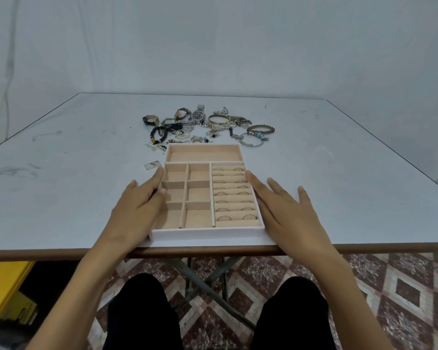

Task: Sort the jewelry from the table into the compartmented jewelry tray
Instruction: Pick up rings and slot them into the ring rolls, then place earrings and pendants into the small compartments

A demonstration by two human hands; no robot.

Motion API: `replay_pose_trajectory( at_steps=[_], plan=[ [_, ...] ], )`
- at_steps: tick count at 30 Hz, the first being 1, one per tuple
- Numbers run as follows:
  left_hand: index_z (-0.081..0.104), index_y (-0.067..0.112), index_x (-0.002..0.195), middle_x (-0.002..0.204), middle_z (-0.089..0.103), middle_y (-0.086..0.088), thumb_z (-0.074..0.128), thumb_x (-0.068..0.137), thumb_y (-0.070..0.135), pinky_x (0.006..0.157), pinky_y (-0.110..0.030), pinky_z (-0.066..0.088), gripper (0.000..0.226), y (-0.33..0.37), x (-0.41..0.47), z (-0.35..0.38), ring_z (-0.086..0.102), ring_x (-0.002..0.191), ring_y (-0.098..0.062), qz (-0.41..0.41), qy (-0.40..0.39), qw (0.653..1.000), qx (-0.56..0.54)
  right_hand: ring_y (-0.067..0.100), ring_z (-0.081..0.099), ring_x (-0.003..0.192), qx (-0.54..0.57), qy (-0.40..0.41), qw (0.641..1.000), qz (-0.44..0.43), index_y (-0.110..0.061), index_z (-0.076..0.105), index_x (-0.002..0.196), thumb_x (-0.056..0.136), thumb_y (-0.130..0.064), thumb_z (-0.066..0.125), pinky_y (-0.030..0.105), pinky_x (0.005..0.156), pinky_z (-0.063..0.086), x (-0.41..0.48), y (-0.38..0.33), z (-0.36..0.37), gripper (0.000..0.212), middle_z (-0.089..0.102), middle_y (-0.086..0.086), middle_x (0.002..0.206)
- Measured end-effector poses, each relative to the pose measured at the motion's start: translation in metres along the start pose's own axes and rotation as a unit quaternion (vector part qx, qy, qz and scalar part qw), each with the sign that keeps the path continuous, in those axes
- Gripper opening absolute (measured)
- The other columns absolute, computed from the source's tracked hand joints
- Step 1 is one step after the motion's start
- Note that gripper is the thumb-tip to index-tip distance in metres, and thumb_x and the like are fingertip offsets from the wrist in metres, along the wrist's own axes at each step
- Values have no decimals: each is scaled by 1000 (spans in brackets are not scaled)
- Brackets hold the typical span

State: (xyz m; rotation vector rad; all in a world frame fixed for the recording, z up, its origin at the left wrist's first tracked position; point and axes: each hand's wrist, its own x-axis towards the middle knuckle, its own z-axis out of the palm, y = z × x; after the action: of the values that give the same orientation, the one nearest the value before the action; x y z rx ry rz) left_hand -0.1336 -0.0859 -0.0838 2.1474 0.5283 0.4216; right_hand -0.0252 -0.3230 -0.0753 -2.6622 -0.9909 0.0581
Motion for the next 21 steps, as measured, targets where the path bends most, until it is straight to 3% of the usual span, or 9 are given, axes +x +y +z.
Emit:
replay_pose_trajectory(
  at_steps=[3, 6, 13, 21],
  plan=[
    [27, 32, 149, 135, 25, 29, 38, 103, 34, 117, -34, 5, 48, 0, 0, 2, 0, 148, -18, 8, 5, 1000, 22, -1, 0, 146, 11, 1, 1000, -1, -46, -9, 148, 104, -31, 13, 48, 119, -7, -1, -1, -1, 51, 30, -24, 151],
    [26, 31, 149, 133, 22, 32, 34, 103, 29, 118, -32, 2, 47, 0, 0, 4, -3, 148, -17, 15, 7, 999, 30, -2, 0, 145, 6, 2, 1000, -1, -46, -10, 148, 104, -31, 12, 48, 119, -8, -1, -1, -1, 52, 28, -23, 152],
    [23, 35, 149, 139, 19, 31, 33, 101, 38, 118, -31, 0, 49, -1, -1, 2, -6, 147, -12, 21, -16, 999, 23, -3, 8, 145, 19, 22, 1000, 10, -46, -4, 149, 105, -28, 15, 44, 120, -8, -1, 0, 1, 51, 28, -18, 154],
    [25, 37, 147, 134, 21, 35, 35, 102, 34, 118, -31, 0, 46, 0, -3, 2, -2, 145, -7, 39, -12, 999, 21, -3, 9, 144, 22, 21, 1000, 7, -48, -6, 148, 105, -32, 13, 42, 120, -9, -1, 0, 1, 50, 27, -22, 153]
  ],
)
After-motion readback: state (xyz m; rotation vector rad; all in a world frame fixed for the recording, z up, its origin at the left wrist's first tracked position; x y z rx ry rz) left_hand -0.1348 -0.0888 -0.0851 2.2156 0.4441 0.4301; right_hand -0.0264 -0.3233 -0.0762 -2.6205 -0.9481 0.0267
